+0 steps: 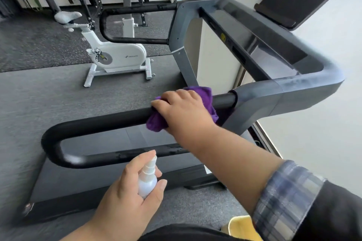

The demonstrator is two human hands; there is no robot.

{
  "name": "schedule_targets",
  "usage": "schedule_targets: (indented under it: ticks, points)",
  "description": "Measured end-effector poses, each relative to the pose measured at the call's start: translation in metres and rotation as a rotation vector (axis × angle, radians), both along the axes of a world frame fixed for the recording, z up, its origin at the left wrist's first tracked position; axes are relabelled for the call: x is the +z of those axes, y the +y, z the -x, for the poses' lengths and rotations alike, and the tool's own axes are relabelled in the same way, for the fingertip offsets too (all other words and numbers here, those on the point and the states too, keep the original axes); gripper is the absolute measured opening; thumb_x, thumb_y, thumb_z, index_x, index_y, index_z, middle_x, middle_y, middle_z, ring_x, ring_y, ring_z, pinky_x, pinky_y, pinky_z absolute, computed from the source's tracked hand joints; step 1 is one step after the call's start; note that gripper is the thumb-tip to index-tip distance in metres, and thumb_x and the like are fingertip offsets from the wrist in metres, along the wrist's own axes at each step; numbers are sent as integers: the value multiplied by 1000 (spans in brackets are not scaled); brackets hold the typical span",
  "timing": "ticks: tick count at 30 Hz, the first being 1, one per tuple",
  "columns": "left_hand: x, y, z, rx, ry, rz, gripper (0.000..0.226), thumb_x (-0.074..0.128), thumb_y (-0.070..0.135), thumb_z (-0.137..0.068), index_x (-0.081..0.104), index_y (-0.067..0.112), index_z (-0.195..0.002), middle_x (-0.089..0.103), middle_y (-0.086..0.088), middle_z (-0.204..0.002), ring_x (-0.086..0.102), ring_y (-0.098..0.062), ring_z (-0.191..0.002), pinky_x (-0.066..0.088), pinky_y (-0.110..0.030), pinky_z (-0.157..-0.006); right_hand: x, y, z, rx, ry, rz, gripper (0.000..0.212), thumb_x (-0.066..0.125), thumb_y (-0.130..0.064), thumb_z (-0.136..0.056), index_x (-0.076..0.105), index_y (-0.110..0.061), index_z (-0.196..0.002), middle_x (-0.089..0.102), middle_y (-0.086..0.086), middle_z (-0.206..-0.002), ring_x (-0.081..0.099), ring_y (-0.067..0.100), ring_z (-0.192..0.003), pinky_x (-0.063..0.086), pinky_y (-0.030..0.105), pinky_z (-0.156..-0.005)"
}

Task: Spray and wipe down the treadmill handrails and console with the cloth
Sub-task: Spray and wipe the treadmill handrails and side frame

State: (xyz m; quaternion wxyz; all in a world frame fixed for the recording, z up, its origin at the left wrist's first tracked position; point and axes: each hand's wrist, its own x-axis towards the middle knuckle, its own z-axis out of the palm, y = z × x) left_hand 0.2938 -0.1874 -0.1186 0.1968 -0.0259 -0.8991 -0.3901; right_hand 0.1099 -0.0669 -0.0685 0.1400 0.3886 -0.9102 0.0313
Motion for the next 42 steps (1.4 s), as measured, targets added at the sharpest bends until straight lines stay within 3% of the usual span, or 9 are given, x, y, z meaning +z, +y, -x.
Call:
schedule_targets:
  ticks: [5,9,12,16,24,27,31,35,42]
  points:
    - [4,18,11,-42,26,43,68,60,48,-83,27,55,-142,59,26,-110,63,-1,-81,53,-21,-65,10,49,25,-62,-77,60,86,74,-65,-67,45,-33,-141,52,-4,-136,54,27,-120,40,45,-102]
    - [7,21,12,-18,16,25,65,58,50,-84,24,61,-139,58,25,-111,62,0,-79,52,-19,-69,9,90,35,-210,-56,-2,87,70,-77,-65,45,-40,-139,45,3,-145,40,33,-135,25,60,-113]
    - [6,19,7,10,-12,9,63,57,50,-85,22,63,-136,58,25,-113,60,4,-72,55,-28,-66,6,82,32,-210,-29,-4,75,67,-71,-70,52,-35,-135,58,3,-131,52,32,-121,38,50,-101]
    - [9,14,-1,56,0,6,61,58,43,-86,27,50,-137,56,28,-109,62,-2,-88,52,-27,-78,3,56,24,-169,-9,54,64,73,-55,-72,58,-29,-128,64,4,-121,58,34,-111,45,46,-89]
    - [8,-11,-25,162,-3,3,60,58,46,-84,27,57,-135,57,27,-111,62,0,-91,46,-13,-82,-2,-44,-19,7,14,34,64,72,-47,-82,46,-26,-137,58,5,-128,52,33,-120,42,48,-95]
    - [9,-28,-36,195,10,11,67,58,45,-84,23,63,-137,57,28,-109,62,0,-90,46,-12,-81,-6,-72,-30,5,27,-29,77,79,-41,-75,39,-26,-140,55,2,-129,50,31,-120,41,46,-94]
    - [3,-57,-54,238,22,-18,66,59,46,-83,24,65,-136,57,28,-109,62,-4,-93,49,-23,-82,-8,-113,-50,21,20,-83,91,81,-30,-70,31,-23,-146,52,5,-132,46,34,-126,38,47,-95]
    - [-1,-86,-71,270,28,-17,65,60,48,-81,29,64,-135,58,27,-110,62,-1,-97,48,-16,-81,-9,-157,-69,62,5,-111,104,81,-23,-64,23,-20,-151,47,9,-138,41,38,-131,37,49,-97]
    - [-6,-138,-95,256,53,-21,66,60,47,-79,29,67,-134,60,27,-106,62,-2,-92,47,-17,-80,-13,-227,-101,139,52,-162,92,80,-33,-70,32,-22,-148,46,10,-138,38,41,-132,37,51,-97]
